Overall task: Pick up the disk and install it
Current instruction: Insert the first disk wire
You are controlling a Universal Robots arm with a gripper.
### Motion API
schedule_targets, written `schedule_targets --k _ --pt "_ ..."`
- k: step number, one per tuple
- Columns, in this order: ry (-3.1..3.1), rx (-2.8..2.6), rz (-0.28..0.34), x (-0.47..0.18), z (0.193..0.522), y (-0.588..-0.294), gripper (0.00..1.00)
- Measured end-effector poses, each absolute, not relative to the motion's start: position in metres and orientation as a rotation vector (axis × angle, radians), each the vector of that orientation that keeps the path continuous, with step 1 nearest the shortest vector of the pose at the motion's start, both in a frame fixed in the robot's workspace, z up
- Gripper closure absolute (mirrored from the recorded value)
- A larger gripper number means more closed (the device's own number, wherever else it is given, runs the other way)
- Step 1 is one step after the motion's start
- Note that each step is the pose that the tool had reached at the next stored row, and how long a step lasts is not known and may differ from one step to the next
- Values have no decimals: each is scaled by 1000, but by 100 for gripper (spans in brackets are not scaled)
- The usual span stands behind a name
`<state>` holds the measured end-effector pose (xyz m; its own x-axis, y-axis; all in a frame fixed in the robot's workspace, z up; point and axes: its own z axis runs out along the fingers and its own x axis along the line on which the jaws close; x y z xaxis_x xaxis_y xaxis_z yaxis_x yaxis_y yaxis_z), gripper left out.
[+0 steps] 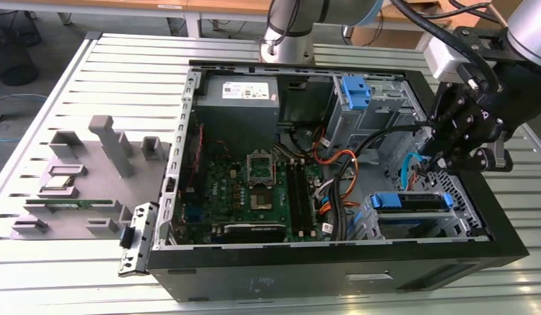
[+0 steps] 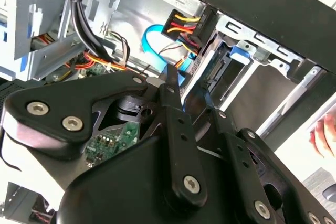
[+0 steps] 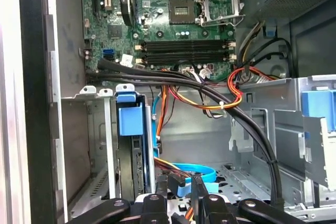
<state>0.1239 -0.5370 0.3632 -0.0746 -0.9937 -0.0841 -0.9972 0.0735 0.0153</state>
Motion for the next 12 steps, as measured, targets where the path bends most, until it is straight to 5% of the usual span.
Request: schedule_targets --k 12 --pt "2269 -2106 95 124 357 -537 68"
